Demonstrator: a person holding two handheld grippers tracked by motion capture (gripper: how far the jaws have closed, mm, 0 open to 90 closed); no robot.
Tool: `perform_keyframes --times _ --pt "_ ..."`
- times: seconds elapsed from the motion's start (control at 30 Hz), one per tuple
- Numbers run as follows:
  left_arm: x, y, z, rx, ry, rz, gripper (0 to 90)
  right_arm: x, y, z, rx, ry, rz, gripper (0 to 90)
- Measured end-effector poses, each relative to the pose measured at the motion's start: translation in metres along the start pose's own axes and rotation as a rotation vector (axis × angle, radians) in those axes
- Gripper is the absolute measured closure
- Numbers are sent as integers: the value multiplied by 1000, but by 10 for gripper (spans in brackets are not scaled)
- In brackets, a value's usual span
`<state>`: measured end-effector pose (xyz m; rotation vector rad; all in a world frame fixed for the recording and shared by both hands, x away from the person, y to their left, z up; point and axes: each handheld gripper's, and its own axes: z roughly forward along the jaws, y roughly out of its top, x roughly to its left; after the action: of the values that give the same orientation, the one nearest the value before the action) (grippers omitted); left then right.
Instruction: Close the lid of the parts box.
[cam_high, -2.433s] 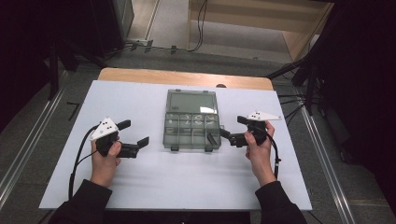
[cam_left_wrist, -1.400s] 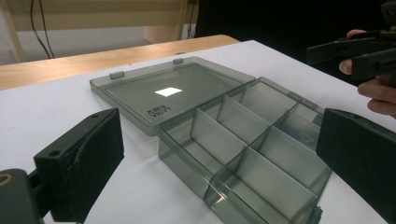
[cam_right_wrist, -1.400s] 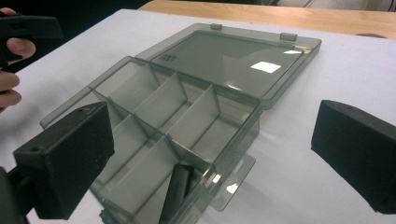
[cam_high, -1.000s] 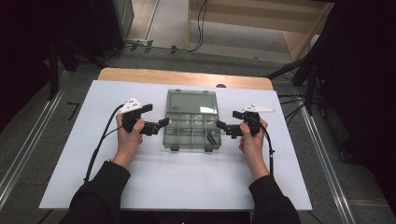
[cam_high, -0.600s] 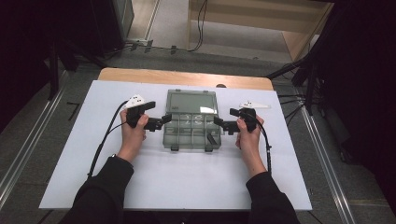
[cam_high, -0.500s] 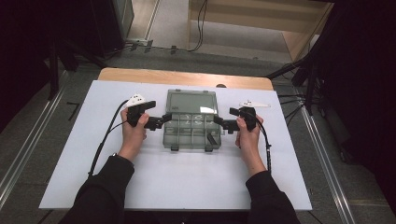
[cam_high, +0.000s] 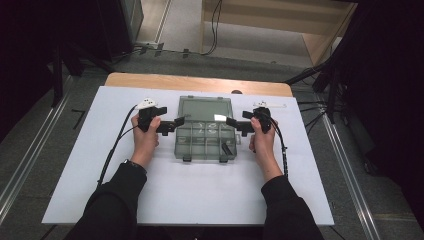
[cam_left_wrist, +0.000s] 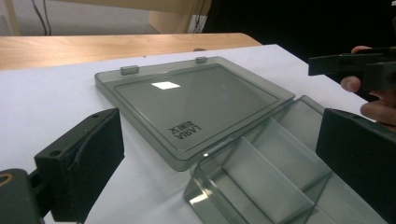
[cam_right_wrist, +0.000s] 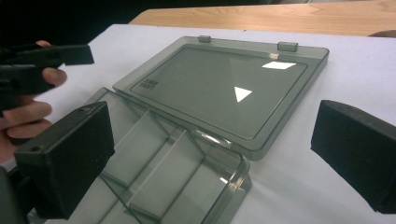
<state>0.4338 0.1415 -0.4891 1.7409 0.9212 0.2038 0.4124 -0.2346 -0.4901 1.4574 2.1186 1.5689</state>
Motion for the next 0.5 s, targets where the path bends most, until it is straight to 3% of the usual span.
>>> perform_keyframes --times 0.27,0.4,0.5 --pt "5 3 7 20 31 -25 35 -5 6 13 23 10 21 0" --pt "7 4 13 36 41 -67 61 -10 7 19 27 25 42 0" --pt "9 5 17 48 57 -115 151 -13 8 22 37 40 65 0"
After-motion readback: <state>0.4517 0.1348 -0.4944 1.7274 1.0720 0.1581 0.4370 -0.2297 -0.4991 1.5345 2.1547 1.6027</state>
